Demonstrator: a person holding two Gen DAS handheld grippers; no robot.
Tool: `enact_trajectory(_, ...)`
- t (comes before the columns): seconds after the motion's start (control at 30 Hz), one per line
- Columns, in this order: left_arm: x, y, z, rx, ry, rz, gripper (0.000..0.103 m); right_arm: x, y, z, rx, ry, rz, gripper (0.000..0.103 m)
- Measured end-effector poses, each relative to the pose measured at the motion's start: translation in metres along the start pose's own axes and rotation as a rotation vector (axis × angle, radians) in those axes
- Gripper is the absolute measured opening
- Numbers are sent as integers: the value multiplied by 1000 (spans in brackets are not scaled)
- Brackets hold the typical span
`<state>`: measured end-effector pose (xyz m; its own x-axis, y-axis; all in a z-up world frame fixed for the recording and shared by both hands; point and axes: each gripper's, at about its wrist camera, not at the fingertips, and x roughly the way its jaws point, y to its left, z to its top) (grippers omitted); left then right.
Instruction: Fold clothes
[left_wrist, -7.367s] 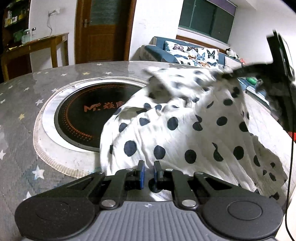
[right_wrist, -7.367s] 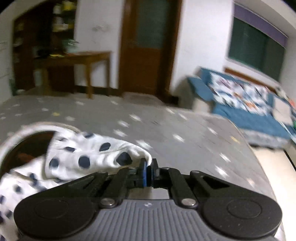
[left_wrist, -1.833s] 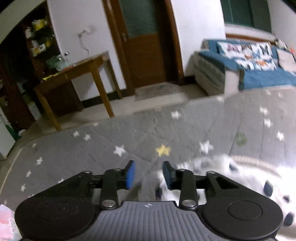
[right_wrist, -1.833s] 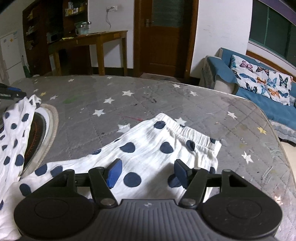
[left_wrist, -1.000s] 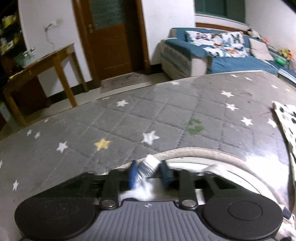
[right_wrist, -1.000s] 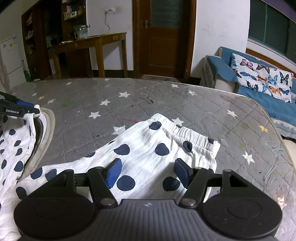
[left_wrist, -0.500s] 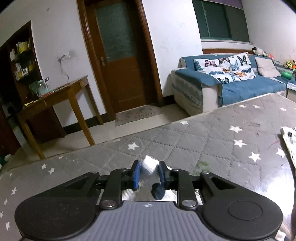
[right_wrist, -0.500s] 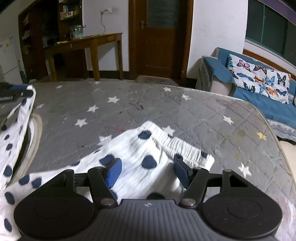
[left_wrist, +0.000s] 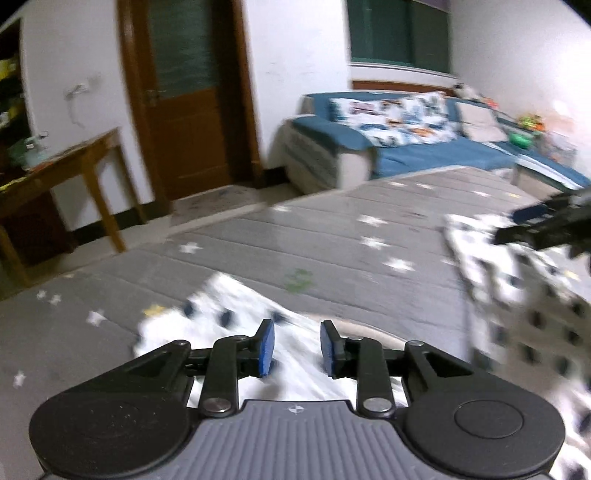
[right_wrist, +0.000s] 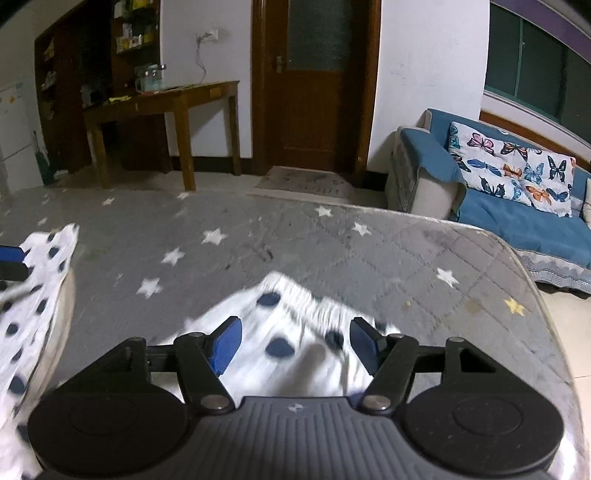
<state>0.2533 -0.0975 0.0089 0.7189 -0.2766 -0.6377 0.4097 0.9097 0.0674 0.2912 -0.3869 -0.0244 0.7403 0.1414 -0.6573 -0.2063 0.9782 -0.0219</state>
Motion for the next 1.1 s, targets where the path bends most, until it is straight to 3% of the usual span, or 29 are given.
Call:
enact_trajectory(0.23, -52, -79, -28, 120, 0, -236, 30, -20, 1, -25, -14, 55, 4, 64)
enact_trajectory(0.37, -81, -125, -43, 162, 15, -441, 30, -17, -5, -25, 1, 60, -4, 64)
enact_trajectory(0.47, -95, -159, -56, 206, 42, -544, 30, -9, -10, -28, 0, 75, -17, 64)
enact_trajectory(0.57, -103, -182, -65, 230, 58, -604, 52, -6, -11, -29, -4, 67, -22, 64)
enact_trajectory(0.73, -101, -209, -73, 271, 74, -559, 55, -7, -6, -28, -46, 53, -30, 64)
enact_trajectory(0.8, -97, -214, -76, 295, 79, -521, 53, -6, -6, -28, -63, 46, -42, 63)
enact_trajectory(0.87, -91, -217, -79, 297, 94, -511, 39, -4, -6, -26, -76, 40, -49, 63)
enact_trajectory(0.9, -88, -216, -80, 287, 110, -526, 28, -3, -7, -26, -79, 40, -51, 63)
enact_trajectory(0.97, -88, -214, -81, 268, 126, -563, 15, -1, -8, -24, -81, 38, -54, 61)
enact_trajectory(1.1, -93, -209, -80, 239, 150, -697, 10, 7, -13, -18, -76, 34, -57, 59)
